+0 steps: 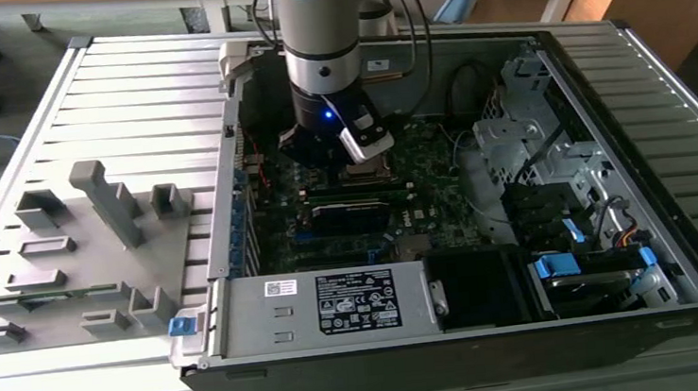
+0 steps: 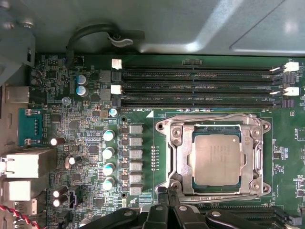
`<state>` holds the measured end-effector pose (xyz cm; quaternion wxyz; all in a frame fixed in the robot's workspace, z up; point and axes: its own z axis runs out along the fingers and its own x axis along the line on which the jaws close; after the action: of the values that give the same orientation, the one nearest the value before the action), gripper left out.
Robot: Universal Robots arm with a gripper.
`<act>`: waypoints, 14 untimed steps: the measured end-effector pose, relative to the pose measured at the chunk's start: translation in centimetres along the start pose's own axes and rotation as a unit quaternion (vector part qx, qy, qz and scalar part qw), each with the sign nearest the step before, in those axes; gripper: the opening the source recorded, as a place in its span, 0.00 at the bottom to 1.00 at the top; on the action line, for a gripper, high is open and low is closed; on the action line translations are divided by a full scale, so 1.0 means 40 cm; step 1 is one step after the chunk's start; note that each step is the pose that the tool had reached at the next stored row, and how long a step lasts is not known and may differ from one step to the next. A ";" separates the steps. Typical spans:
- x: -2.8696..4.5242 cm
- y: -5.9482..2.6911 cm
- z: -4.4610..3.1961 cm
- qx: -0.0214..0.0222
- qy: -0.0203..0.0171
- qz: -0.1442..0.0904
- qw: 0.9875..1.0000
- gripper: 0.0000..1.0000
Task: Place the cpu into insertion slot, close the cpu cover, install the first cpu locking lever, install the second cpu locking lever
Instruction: 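Install the second cpu locking lever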
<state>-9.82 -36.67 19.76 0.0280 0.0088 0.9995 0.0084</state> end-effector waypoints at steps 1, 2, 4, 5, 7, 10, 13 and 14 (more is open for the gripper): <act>0.001 0.000 0.000 0.000 0.000 0.000 1.000 0.11; 0.002 0.000 0.000 0.000 0.000 0.000 1.000 0.11; 0.002 0.000 0.000 0.000 0.000 0.000 1.000 0.11; 0.003 0.000 0.000 0.000 0.000 0.000 1.000 0.11; 0.003 0.000 0.001 0.000 0.000 0.000 1.000 0.11; 0.008 0.000 0.000 0.000 0.000 0.000 1.000 0.11; 0.011 0.000 0.000 0.000 0.000 0.000 1.000 0.11; 0.011 0.000 0.000 0.000 0.000 0.000 1.000 0.11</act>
<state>-10.26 -36.67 19.75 0.0279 0.0091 0.9995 0.0085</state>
